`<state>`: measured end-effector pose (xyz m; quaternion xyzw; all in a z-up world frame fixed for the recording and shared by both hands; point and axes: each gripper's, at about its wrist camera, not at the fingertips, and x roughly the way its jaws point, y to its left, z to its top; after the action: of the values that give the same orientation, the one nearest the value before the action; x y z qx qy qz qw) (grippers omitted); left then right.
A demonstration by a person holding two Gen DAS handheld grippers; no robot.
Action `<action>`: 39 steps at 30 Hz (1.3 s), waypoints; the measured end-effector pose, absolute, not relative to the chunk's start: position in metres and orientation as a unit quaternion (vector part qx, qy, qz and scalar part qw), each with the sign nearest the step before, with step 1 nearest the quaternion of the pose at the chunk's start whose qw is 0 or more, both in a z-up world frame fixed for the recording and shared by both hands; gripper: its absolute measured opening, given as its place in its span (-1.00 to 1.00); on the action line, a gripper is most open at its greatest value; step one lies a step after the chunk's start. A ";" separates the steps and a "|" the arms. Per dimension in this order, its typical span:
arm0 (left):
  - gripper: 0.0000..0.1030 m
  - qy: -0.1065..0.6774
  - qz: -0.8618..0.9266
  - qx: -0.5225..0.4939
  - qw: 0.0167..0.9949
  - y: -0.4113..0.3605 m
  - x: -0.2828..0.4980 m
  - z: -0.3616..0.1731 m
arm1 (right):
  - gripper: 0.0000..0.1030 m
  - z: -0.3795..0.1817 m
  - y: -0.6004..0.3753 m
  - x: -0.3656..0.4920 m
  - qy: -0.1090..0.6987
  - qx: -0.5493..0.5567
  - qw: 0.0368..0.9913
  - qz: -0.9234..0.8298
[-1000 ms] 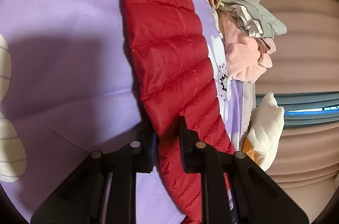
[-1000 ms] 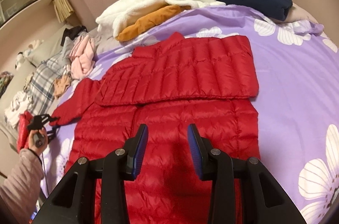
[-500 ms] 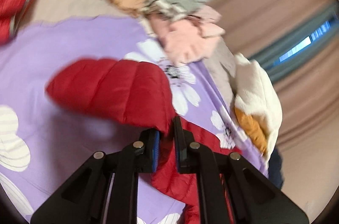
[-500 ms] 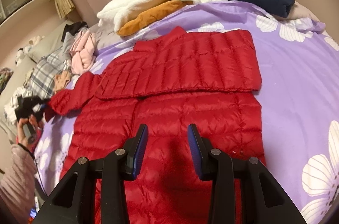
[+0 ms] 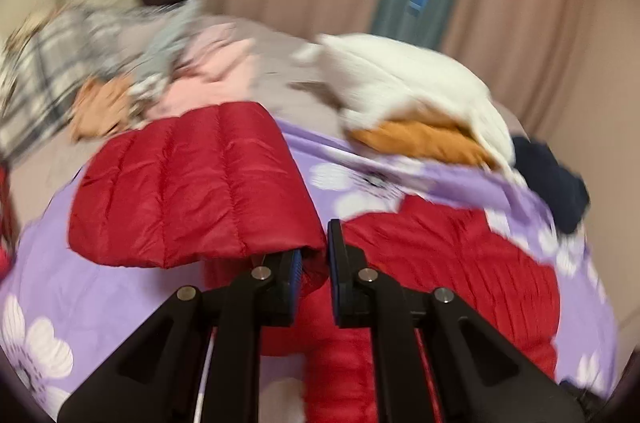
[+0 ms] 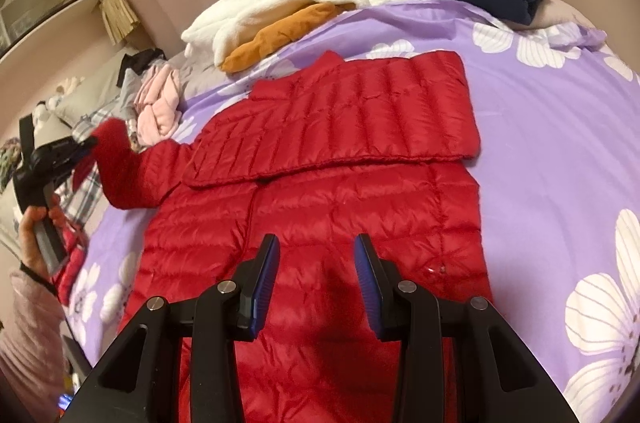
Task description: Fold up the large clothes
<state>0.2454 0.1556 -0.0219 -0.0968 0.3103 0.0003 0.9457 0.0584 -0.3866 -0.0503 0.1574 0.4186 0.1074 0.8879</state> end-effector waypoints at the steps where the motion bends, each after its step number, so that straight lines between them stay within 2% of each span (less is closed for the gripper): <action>1: -0.82 0.312 -0.015 -0.077 0.947 0.140 0.245 -0.024 | -0.26 -0.051 -0.388 0.057 0.418 0.161 0.887 0.107; 6: -0.77 0.326 -0.088 0.016 0.941 0.066 0.241 -0.043 | -0.25 -0.054 -0.397 0.060 0.420 0.195 0.879 0.116; 7: -0.77 0.329 -0.097 0.031 0.939 0.054 0.240 -0.047 | -0.22 -0.055 -0.398 0.063 0.420 0.208 0.875 0.123; 9: -0.76 0.344 -0.126 0.065 0.928 0.028 0.239 -0.061 | 0.12 -0.060 -0.401 0.075 0.422 0.246 0.861 0.139; 14: -0.66 0.380 -0.184 0.120 0.899 -0.014 0.235 -0.091 | 0.14 -0.071 -0.407 0.108 0.407 0.359 0.825 0.162; 15: -0.62 0.395 -0.197 0.119 0.890 -0.017 0.237 -0.098 | 0.15 -0.075 -0.409 0.116 0.402 0.387 0.811 0.175; 16: -0.37 0.407 -0.207 0.115 0.882 -0.019 0.239 -0.102 | 0.15 -0.078 -0.410 0.122 0.400 0.406 0.802 0.181; 18: -0.01 0.425 -0.223 0.105 0.871 -0.020 0.238 -0.111 | 0.17 -0.083 -0.412 0.137 0.398 0.438 0.785 0.184; 23: 0.03 0.436 -0.239 0.047 0.866 -0.001 0.227 -0.115 | 0.23 -0.095 -0.412 0.170 0.410 0.481 0.752 0.187; 28: 0.07 0.436 -0.213 -0.059 0.873 0.056 0.220 -0.113 | 0.24 -0.074 -0.385 0.185 0.417 0.410 0.783 0.210; 34: 0.06 0.439 -0.113 -0.150 0.879 0.125 0.230 -0.114 | 0.24 -0.018 -0.290 0.182 0.394 0.158 0.864 0.270; 36: 0.06 0.441 -0.091 -0.170 0.876 0.137 0.231 -0.118 | 0.24 -0.009 -0.244 0.183 0.381 0.057 0.878 0.283; 39: 0.06 0.443 -0.067 -0.205 0.870 0.153 0.231 -0.126 | 0.24 -0.008 -0.191 0.193 0.373 -0.029 0.879 0.295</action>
<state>0.2307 0.1525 -0.1256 -0.2047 0.4429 -0.0667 0.8704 0.1926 -0.1910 -0.0081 -0.0294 0.3734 0.2955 0.8789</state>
